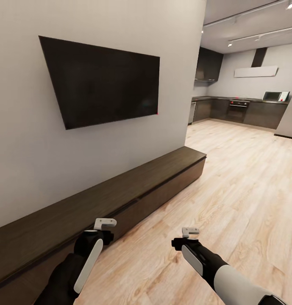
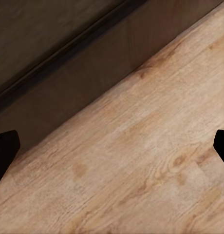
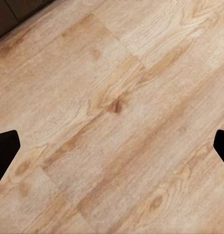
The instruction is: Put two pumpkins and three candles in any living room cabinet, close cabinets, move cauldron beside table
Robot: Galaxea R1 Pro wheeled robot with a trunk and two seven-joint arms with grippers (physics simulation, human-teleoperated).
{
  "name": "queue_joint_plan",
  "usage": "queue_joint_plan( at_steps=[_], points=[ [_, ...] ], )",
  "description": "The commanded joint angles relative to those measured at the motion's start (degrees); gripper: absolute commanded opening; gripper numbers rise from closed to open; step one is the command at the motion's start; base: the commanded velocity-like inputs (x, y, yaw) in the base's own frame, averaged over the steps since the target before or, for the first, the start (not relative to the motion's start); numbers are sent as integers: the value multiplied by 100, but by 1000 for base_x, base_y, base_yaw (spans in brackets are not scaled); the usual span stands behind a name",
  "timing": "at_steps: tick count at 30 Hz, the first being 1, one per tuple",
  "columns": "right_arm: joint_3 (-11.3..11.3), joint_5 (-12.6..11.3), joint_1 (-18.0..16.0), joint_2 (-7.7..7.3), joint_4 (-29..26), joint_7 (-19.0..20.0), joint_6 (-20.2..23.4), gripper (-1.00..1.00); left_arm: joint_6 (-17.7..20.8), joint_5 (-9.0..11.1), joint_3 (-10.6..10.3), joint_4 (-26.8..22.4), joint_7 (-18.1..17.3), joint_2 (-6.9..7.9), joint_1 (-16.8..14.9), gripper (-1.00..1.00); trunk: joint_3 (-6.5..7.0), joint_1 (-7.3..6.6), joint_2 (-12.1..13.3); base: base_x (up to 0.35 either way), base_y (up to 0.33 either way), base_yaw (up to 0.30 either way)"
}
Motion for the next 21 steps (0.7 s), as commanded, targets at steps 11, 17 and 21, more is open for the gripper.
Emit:
queue_joint_plan(
  at_steps=[11,17,21],
  points=[
    [71,-41,-39,20,33,-8,-562,100,46,28,-9,-32,93,25,28,100,-6,0,-3,91,0,0],
    [71,-40,-166,18,104,-12,-528,100,156,11,-24,-156,105,5,220,100,-6,0,-3,0,0,0],
    [71,26,-35,12,234,-15,-621,100,81,-27,-85,-28,100,-94,350,100,-6,0,-3,0,0,0]
  ],
)
